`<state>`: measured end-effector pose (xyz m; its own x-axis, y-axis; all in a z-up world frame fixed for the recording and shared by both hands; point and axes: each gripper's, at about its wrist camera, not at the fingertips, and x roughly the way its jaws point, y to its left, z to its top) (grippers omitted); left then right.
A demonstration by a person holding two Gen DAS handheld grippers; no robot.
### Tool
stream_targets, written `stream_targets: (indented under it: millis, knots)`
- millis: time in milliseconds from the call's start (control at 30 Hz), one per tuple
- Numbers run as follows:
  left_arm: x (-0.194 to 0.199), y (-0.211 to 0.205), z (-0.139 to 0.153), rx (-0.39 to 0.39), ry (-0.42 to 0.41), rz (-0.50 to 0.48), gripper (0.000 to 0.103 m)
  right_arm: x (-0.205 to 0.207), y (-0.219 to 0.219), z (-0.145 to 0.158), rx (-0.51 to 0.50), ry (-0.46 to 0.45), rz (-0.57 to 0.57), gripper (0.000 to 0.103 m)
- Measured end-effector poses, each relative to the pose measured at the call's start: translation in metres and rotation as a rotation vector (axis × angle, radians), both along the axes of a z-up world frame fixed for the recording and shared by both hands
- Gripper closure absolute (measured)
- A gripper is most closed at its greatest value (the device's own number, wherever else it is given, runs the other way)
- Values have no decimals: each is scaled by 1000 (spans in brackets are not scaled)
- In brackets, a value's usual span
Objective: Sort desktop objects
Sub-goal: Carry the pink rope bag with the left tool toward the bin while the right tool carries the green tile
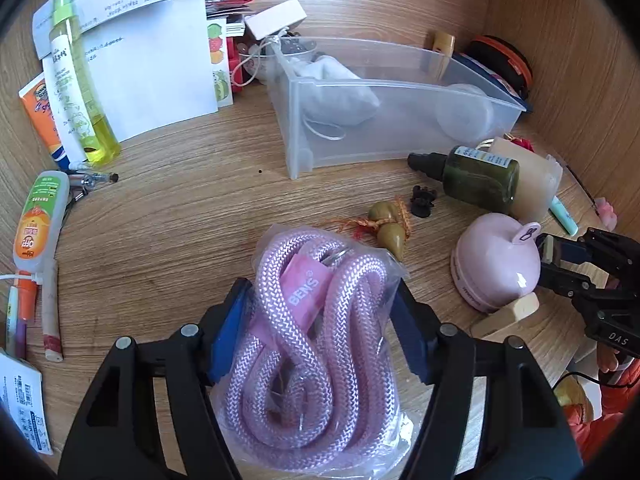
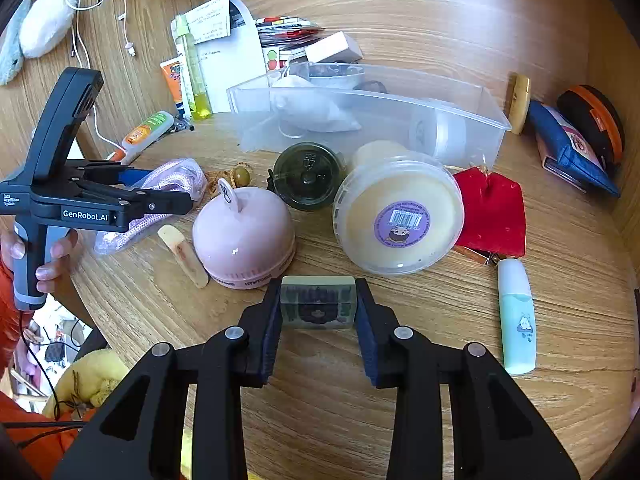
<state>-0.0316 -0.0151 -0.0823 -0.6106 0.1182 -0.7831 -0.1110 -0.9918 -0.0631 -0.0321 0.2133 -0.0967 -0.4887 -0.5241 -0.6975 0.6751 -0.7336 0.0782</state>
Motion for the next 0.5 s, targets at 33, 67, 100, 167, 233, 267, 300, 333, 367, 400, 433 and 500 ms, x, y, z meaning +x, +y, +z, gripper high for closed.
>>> stream_targets:
  millis: [33, 67, 100, 167, 233, 267, 300, 333, 367, 400, 433, 500]
  knots:
    - [2, -2, 1, 2, 7, 11, 39, 0, 2, 0, -7, -3, -4, 72]
    - [5, -4, 3, 7, 21, 20, 41, 0, 3, 1, -13, -8, -3, 72]
    - [7, -7, 6, 12, 34, 31, 42, 0, 5, 2, -23, -11, -6, 72]
    - [12, -13, 12, 33, 61, 50, 43, 0, 7, 6, -35, -14, -6, 72]
    - [16, -16, 18, 44, 89, 65, 43, 0, 9, 10, -48, -13, -8, 72]
    - [18, -18, 22, 45, 107, 74, 44, 0, 10, 13, -55, -12, -7, 72]
    - [21, -18, 25, 46, 123, 78, 44, -1, 12, 15, -61, -9, -8, 72]
    - [23, -18, 28, 50, 136, 82, 44, -1, 13, 19, -68, -4, -7, 72]
    - [23, -19, 32, 57, 148, 85, 44, -1, 14, 22, -73, 2, -8, 72]
    - [25, -19, 35, 65, 160, 82, 44, -1, 15, 25, -80, 9, -10, 72]
    - [27, -18, 39, 72, 174, 84, 44, -2, 15, 29, -86, 13, -11, 72]
    - [28, -15, 47, 80, 201, 77, 44, -4, 16, 35, -99, 23, -14, 72]
